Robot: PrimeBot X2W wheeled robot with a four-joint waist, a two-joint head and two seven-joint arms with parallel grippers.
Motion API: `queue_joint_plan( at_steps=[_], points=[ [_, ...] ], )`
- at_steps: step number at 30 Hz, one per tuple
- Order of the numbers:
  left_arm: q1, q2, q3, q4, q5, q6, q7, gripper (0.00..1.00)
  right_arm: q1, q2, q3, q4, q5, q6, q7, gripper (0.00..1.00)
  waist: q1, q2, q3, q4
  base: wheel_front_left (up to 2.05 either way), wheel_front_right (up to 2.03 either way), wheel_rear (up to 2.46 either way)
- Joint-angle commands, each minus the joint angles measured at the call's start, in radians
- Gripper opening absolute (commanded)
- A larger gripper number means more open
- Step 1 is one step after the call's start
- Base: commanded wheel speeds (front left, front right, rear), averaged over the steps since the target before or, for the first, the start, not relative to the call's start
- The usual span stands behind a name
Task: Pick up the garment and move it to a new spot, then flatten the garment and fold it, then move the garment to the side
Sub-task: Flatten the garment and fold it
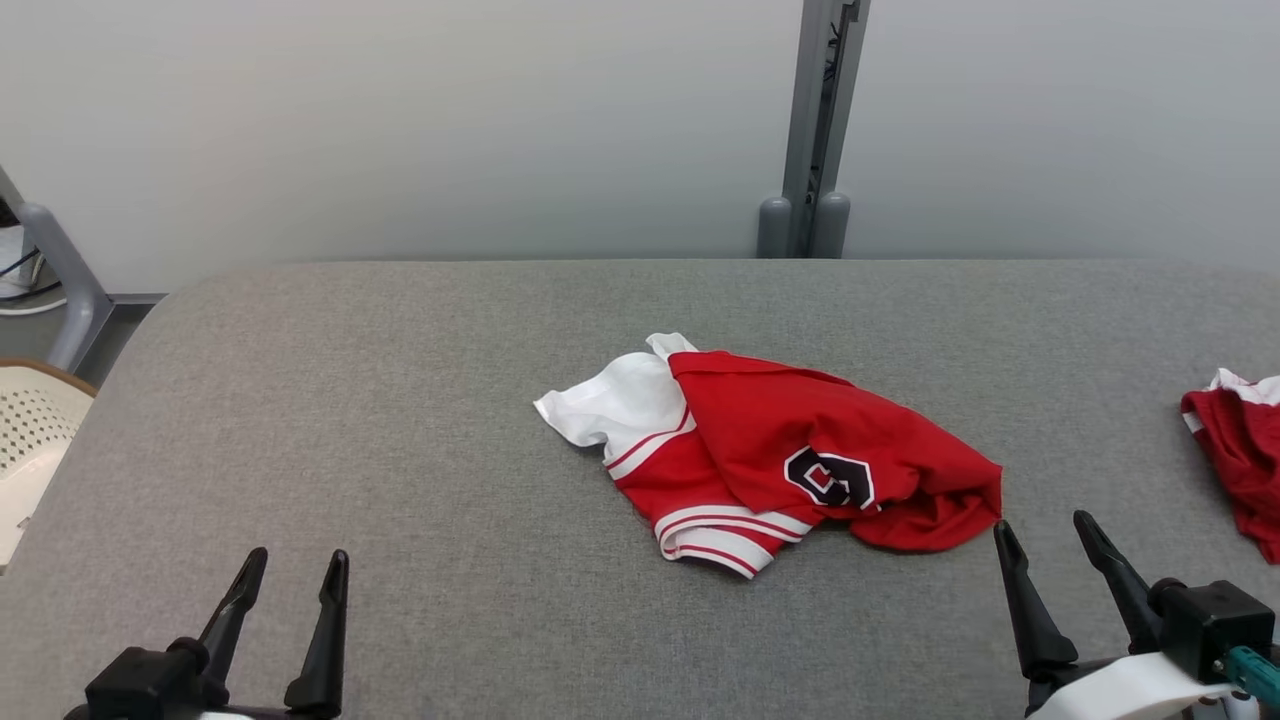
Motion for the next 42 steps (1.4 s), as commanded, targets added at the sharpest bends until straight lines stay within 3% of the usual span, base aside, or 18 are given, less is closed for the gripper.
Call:
queue_joint_plan(
  at_steps=[1, 9, 16, 24, 25, 27, 36, 42],
  points=[
    [-0.027, 0.002, -0.007, -0.003, 0.004, -0.008, 0.004, 1.0, -0.013, -0.001, -0.003, 0.012, 0.005, 0.0, 0.004, 1.0, 0.0, -0.0001, 0.007, 0.018, 0.0, 0.0, 0.0],
    [-0.125, -0.018, -0.066, 0.015, 0.03, -0.05, 0.016, 1.0, -0.101, -0.053, 0.014, 0.108, -0.014, 0.0, 0.016, 1.0, 0.0, -0.0001, 0.07, 0.127, 0.0, 0.0, 0.0],
    [-0.237, -0.062, -0.097, 0.079, 0.041, -0.096, -0.016, 1.0, -0.259, -0.126, 0.088, 0.273, -0.031, 0.0, 0.043, 1.0, 0.0, -0.0001, 0.171, 0.208, 0.0, 0.0, 0.0],
    [-0.313, -0.102, -0.101, 0.137, 0.053, -0.121, -0.042, 1.0, -0.39, -0.176, 0.146, 0.451, -0.114, 0.0, 0.091, 1.0, 0.0, -0.0001, 0.229, 0.243, 0.0, 0.0, 0.0],
    [-0.32, -0.106, -0.099, 0.145, 0.056, -0.123, -0.045, 1.0, -0.402, -0.17, 0.14, 0.465, -0.12, 0.0, 0.084, 0.95, 0.0, -0.0001, 0.232, 0.245, 0.0, 0.0, 0.0],
    [-0.328, -0.11, -0.094, 0.159, 0.063, -0.122, -0.05, 1.0, -0.42, -0.158, 0.126, 0.484, -0.127, 0.0, 0.074, 0.0, 0.0, -0.0001, 0.234, 0.245, 0.0, 0.0, 0.0],
    [-0.305, -0.127, -0.036, 0.149, 0.085, -0.104, -0.059, 1.0, -0.4, -0.087, 0.01, 0.444, -0.062, 0.0, -0.014, 0.0, 0.0, -0.0001, 0.219, 0.2, 0.0, 0.0, 0.0],
    [-0.275, -0.121, 0.002, 0.128, 0.096, -0.1, -0.059, 1.0, -0.344, -0.019, -0.108, 0.363, 0.06, 0.0, -0.079, 0.0, 0.0, -0.0001, 0.203, 0.143, 0.0, 0.0, 0.0]
  ],
)
